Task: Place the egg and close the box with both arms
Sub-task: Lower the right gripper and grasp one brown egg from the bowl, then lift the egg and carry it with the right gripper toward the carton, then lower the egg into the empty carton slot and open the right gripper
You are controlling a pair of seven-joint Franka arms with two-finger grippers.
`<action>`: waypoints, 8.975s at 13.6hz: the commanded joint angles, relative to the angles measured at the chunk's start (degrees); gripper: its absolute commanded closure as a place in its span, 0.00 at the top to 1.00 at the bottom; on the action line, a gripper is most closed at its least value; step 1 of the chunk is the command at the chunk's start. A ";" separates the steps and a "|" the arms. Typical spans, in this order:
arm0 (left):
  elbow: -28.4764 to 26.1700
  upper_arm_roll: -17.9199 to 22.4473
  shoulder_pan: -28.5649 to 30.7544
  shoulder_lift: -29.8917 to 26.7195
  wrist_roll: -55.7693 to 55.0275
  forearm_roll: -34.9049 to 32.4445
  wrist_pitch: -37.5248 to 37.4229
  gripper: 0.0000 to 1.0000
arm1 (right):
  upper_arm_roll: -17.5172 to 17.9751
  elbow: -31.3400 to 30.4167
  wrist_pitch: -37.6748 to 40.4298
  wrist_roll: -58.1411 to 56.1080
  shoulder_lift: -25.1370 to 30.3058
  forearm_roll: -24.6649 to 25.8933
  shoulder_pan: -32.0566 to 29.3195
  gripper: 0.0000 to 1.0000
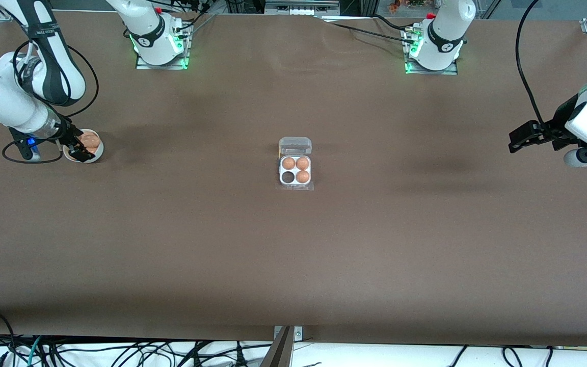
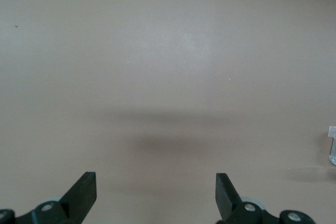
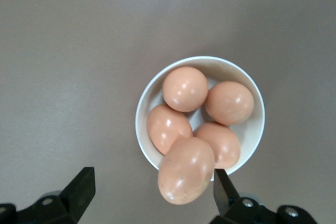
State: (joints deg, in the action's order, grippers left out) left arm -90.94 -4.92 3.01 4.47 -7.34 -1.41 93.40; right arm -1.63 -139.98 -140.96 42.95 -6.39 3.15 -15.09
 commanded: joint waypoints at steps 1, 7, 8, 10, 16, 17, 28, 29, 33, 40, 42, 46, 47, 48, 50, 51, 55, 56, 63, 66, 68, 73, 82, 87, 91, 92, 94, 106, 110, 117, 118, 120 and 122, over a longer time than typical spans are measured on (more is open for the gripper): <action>0.94 -0.18 0.24 0.37 -0.04 -0.53 -0.77 1.00 | 0.31 -2.32 2.00 1.43 2.61 0.89 -0.73 1.00; 0.94 -0.09 0.33 0.37 -0.04 -0.53 -0.77 1.00 | -1.00 -2.23 2.18 1.34 1.47 4.05 -1.60 1.00; 0.94 -0.09 0.33 0.37 -0.04 -0.53 -0.77 1.00 | -1.45 -2.23 2.18 1.34 1.20 4.84 -1.60 1.00; 0.94 -0.09 0.33 0.37 -0.04 -0.53 -0.77 1.00 | -1.63 -2.23 2.18 1.34 1.03 4.93 -1.52 1.00; 0.94 -0.09 0.24 0.45 -0.04 -0.53 -0.77 1.00 | -1.54 -1.09 1.48 1.34 -1.78 4.85 -0.99 1.00; 0.94 -0.09 0.33 0.54 -0.04 -0.53 -0.77 1.00 | -1.54 -1.00 1.39 1.34 -1.96 4.85 -0.99 0.98; 0.94 -0.09 0.33 0.45 -0.04 -0.53 -0.85 1.00 | -1.36 2.07 1.57 0.11 -4.25 4.93 -0.64 0.55; 0.94 -0.09 0.24 0.54 -0.04 -0.53 -0.77 1.00 | -1.36 2.34 1.65 0.11 -4.60 4.85 -0.29 0.54; 0.94 -0.09 0.24 0.54 -0.04 -0.53 -0.77 1.00 | -1.27 2.69 1.57 0.03 -5.13 4.85 -0.11 0.48; 0.94 -0.09 0.24 0.54 -0.04 -0.53 -0.77 1.00 | -1.19 5.85 4.55 -0.24 -5.48 4.58 0.41 0.32; 0.94 -0.18 0.24 0.54 -0.04 -0.53 -0.77 1.00 | -1.19 7.52 7.27 -0.33 -5.39 4.58 0.68 0.32; 0.94 -0.18 0.24 0.54 -0.04 -0.53 -0.77 1.00 | -0.58 10.94 11.23 -1.12 -4.95 4.67 2.25 0.31; 0.94 -0.18 0.24 0.54 -0.04 -0.53 -0.77 1.00 | 0.47 11.65 12.63 -0.77 -4.60 4.67 3.05 0.31; 0.94 -0.18 0.24 0.54 -0.04 -0.53 -0.77 1.00 | 1.53 12.44 14.12 -0.07 -4.43 4.93 4.36 0.31; 0.94 -0.09 0.24 0.54 -0.04 -0.53 -0.77 1.00 | 2.24 13.85 14.75 -0.06 -4.34 5.02 7.87 0.31; 0.94 -0.09 0.33 0.54 -0.04 -0.53 -0.77 1.00 | 2.24 14.46 14.75 -0.06 -4.34 5.11 10.24 0.31; 1.03 -0.18 0.33 0.54 -0.04 -0.53 -0.77 1.00 | 2.85 15.69 14.58 0.99 -4.95 5.11 18.42 0.31; 0.94 -0.09 0.33 0.54 -0.04 -0.53 -0.77 1.00 | 2.86 16.57 14.49 1.17 -5.47 4.68 20.87 0.31; 0.94 -0.09 0.33 0.54 0.04 -0.53 -0.77 1.00 | 2.94 23.42 11.25 -0.41 -11.09 4.23 37.31 0.31; 0.94 -0.09 0.33 0.54 -0.04 -0.53 -0.77 1.00 | 3.03 25.54 4.41 -2.60 -14.70 4.14 41.89 0.31; 1.03 -0.09 0.33 0.54 0.04 -0.53 -0.77 1.00 | 3.03 26.16 -0.87 -5.50 -16.11 4.14 44.09 0.31; 1.03 -0.09 0.33 0.54 -0.04 -0.53 -0.77 1.00 | 3.47 26.07 -14.66 -16.47 -17.96 3.00 46.38 0.31; 1.03 -0.09 0.33 0.63 0.04 -0.53 -0.77 1.00 | 3.56 24.93 -44.19 -39.77 -25.51 3.35 49.28 0.31; 1.03 -0.09 0.33 0.63 0.04 -0.53 -0.77 1.00 | 4.09 24.58 -48.53 -41.63 -26.75 3.70 51.30 0.31; 0.94 -0.09 0.33 0.63 0.04 -0.53 -0.77 1.00 | 4.17 24.84 -47.39 -48.21 -26.84 4.50 50.43 0.31; 1.03 -0.09 0.33 0.63 0.04 -0.53 -0.77 1.00 | 4.17 24.84 -44.86 -49.62 -26.31 4.50 50.17 0.31; 0.94 -0.09 0.24 0.63 -0.04 -0.53 -0.85 1.00 | 4.18 25.63 -33.39 -51.82 -22.64 4.41 49.90 0.32; 0.94 -0.09 0.24 0.63 -0.04 -0.53 -0.77 1.00 | 2.51 35.63 -8.31 -111.53 -21.11 -49.66 45.77 0.32; 0.94 -0.09 0.33 0.63 -0.04 -0.44 -0.77 1.00 | -0.39 38.20 -1.33 -130.19 -24.10 -70.51 45.68 0.31; 0.94 -0.09 0.33 0.63 -0.04 -0.53 -0.77 1.00 | -0.40 42.33 6.30 -143.66 -30.61 -88.58 46.12 0.26; 0.94 -0.09 0.33 0.63 -0.04 -0.44 -0.77 1.00 | -0.40 42.24 7.53 -146.11 -31.31 -89.19 46.03 0.25; 0.94 -0.09 0.33 0.63 0.04 -0.44 -0.77 1.00 | -0.40 42.15 9.73 -152.43 -32.37 -94.53 46.21 0.25; 0.94 -0.09 0.33 0.63 -0.04 -0.53 -0.77 1.00 | -0.40 41.63 9.83 -158.85 -32.46 -97.10 46.47 0.24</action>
State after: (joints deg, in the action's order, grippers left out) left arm -90.94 -4.71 3.05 4.86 -7.34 -1.41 93.37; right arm -2.01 -99.02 -132.10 -110.72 -38.31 -91.19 31.21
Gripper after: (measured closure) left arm 0.000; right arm 0.498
